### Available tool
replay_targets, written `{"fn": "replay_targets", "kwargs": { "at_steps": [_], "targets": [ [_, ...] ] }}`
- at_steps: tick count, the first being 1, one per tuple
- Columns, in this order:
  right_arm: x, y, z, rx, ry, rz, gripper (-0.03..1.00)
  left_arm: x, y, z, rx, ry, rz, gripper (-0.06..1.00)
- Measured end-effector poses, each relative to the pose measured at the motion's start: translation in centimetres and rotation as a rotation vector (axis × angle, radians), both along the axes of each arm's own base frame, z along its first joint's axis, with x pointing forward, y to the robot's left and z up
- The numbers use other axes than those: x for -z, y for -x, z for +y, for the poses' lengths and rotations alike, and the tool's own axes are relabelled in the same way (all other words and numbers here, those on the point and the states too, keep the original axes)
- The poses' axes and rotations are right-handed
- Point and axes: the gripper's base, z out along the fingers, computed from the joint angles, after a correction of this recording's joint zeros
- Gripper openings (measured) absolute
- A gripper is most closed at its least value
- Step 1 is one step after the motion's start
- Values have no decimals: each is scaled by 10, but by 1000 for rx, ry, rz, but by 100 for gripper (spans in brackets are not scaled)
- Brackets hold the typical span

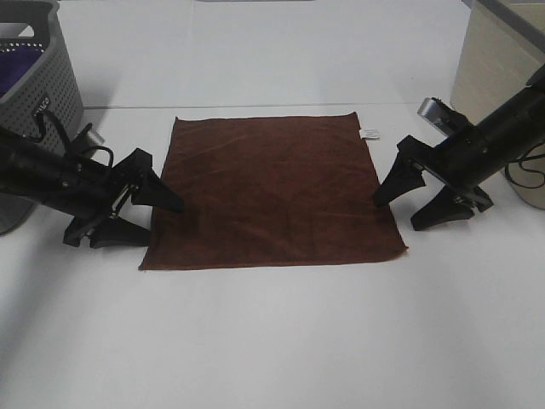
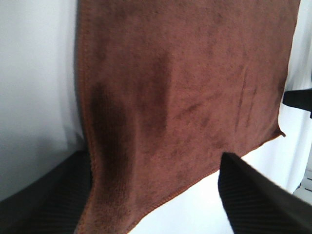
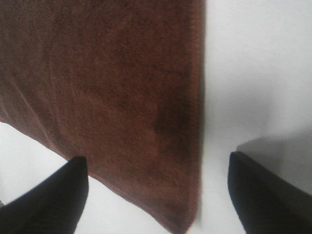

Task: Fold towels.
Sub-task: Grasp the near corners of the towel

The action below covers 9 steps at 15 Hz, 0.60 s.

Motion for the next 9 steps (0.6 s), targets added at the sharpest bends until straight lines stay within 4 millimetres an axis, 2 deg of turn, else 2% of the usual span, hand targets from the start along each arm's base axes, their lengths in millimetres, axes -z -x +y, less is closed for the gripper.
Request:
{"fn": "replay_targets", "kwargs": {
  "at_steps": [2,5,6,7,9],
  "targets": [
    [2,0,16,-29,-11,-9,75,2,-3,-14,30,20,-1,70],
    [6,1,35,-60,-28,-6,72,2,-8,-18,35,22,-13,65],
    [8,0,37,-57,-33,-2,64,4,-8,-18,34,14,-11,58],
    [11,0,37,-54,-31,2,54,7,-8,-17,33,-3,-11,44],
    [16,0,36,-45,-11,12,25,11,-7,-15,23,-21,5,13]
  ]
}}
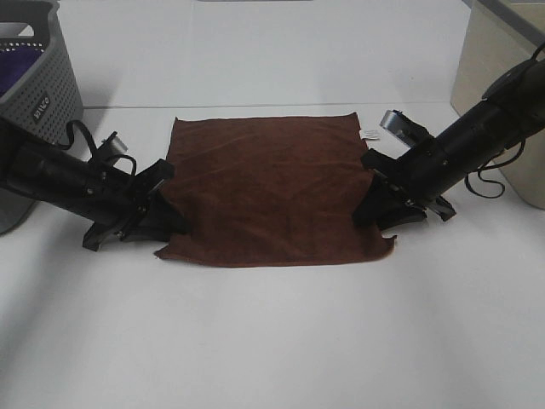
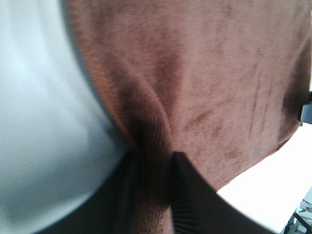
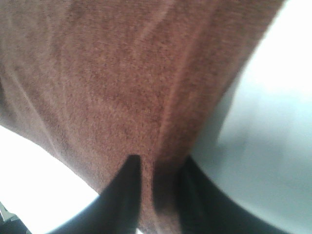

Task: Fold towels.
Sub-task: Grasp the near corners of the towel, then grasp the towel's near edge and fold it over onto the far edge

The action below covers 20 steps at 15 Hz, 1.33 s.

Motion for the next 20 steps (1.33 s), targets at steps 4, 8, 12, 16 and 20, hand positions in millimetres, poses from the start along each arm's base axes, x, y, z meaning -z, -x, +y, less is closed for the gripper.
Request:
{"fn": "replay_targets", "kwargs": {
  "at_steps": [4,8,12,16,20],
  "targets": [
    [-3,0,-1,34,16,22,0,1,5,2,26,-30,36,1],
    [-15,11,-3,32,36,83,0,-27,16,8,78,-119,54,1],
    [-14,53,-3,46,31,189,0,-37,53,12,75,-138,152,1],
    [-15,88,-5,52,38,256,0,-39,83,13,86,-128,215,1],
    [-45,60,-4,55,38,98,0,-62,65,10,79,-117,139,1]
  ]
}}
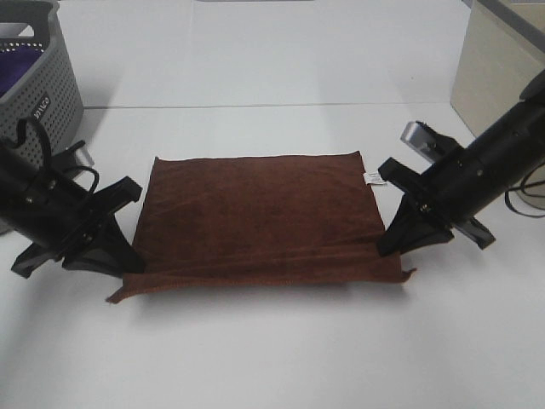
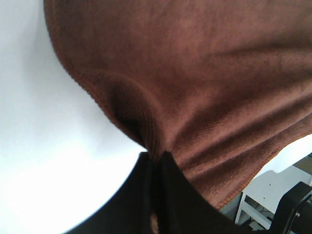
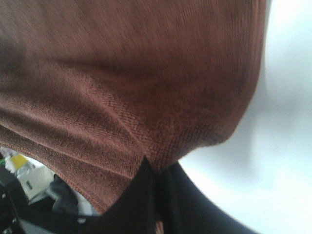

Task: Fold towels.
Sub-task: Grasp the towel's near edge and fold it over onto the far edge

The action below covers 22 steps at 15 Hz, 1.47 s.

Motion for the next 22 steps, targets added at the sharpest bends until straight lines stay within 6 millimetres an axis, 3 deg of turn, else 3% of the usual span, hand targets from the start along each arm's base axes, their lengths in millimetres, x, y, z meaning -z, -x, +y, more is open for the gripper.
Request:
{"fn": "replay_targets", "kwargs": {
  "at_steps": [1,2,6,9,12,15,19,20,22],
  "targets": [
    [-10,-13,0,1,0,-55,0,-9,-12,-1,-7,-6,-38,1],
    [-10,-13,0,1,0,-55,0,-9,-12,-1,-7,-6,-38,1],
    [-46,-61,3,5,-9,-244,0,-51,-57,-1,-49,-43,-226,1],
    [-44,-88,6,5,4,-279,0,-66,-85,-1,-62,-66,-317,1],
    [-26,-112,7,19,12,-287,0,-34,-111,-3,-46,-93,-283,1],
    [13,-135,8,30,21,-270,0,-9,-145,-5,-27,-123,-304,1],
    [32,-144,7,56,42,-283,0,6,-158,-6,-34,-126,-305,1],
    [32,-145,7,59,43,-288,0,11,-158,-6,-37,-127,-294,5],
    [33,-147,4,61,69,-311,12,14,-158,-4,-31,-150,-299,32]
  ]
}}
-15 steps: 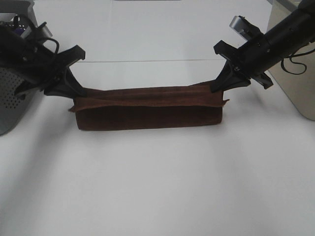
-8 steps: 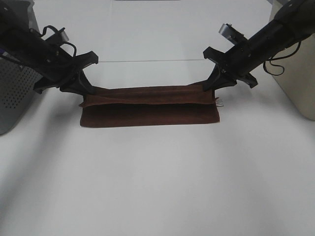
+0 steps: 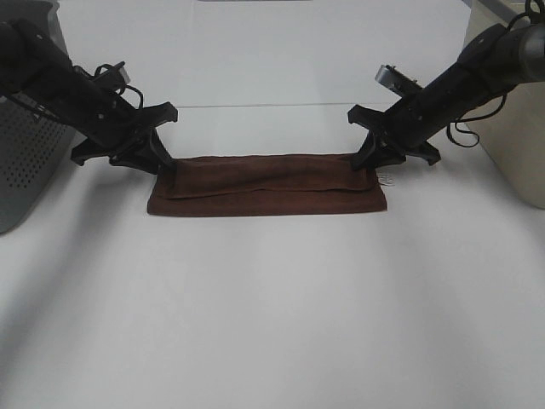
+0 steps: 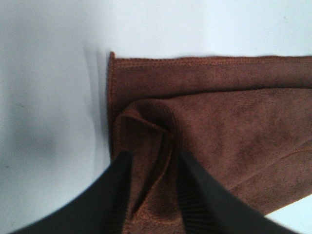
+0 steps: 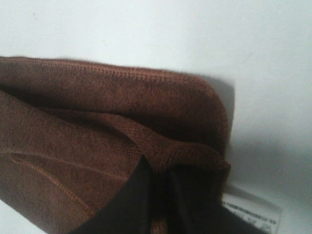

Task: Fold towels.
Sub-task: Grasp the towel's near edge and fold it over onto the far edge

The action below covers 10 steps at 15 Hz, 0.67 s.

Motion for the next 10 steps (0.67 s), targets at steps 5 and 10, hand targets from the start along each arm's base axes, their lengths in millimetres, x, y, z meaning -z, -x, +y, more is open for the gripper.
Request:
{"fn": "replay_targets", "kwargs": {
  "at_steps": [5,10],
  "targets": [
    [-8,1,0,6,-45,17,74,-12,-5,0,29,19,0,75],
    [-45,10,-7,-28,49,27,80,-14,-5,0,1,34,24,75]
  ]
}}
